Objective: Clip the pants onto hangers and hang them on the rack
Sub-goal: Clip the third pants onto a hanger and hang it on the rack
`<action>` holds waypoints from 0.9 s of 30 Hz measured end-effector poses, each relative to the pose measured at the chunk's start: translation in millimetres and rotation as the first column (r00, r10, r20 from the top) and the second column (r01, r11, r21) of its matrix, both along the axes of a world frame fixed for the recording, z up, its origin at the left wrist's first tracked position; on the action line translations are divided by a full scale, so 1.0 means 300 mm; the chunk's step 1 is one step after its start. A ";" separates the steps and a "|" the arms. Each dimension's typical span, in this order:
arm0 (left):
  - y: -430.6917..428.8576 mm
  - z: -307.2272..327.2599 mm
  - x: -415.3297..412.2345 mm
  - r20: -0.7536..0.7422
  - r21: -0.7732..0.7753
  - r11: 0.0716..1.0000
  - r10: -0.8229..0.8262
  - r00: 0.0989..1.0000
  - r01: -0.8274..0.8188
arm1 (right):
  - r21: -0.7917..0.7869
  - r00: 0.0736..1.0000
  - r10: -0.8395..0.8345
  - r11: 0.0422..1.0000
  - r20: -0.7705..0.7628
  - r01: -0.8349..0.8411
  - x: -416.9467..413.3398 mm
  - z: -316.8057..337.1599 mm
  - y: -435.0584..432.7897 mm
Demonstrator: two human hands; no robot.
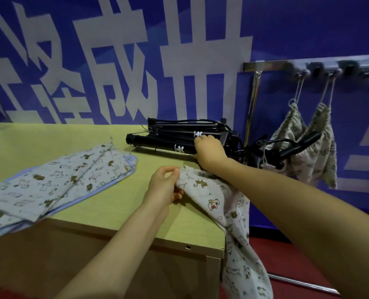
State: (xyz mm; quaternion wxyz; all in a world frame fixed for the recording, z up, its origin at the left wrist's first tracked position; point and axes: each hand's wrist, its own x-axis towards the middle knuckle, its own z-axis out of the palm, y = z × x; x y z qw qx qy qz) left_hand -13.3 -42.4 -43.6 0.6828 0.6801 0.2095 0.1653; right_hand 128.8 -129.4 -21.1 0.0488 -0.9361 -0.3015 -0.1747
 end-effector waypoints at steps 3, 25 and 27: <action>-0.004 0.003 -0.015 0.053 0.007 1.000 0.011 0.999 -0.011 | 0.025 0.992 0.035 0.999 0.118 -0.039 -0.022 0.018 -0.021; -0.234 0.318 -0.058 0.304 -0.522 0.851 0.129 0.944 0.052 | 0.179 0.753 0.019 0.967 0.657 -0.181 -0.271 0.163 -0.623; -0.280 0.304 -0.044 0.271 -0.513 0.858 0.149 0.951 0.012 | 0.222 0.733 0.006 0.952 0.680 -0.213 -0.307 0.147 -0.619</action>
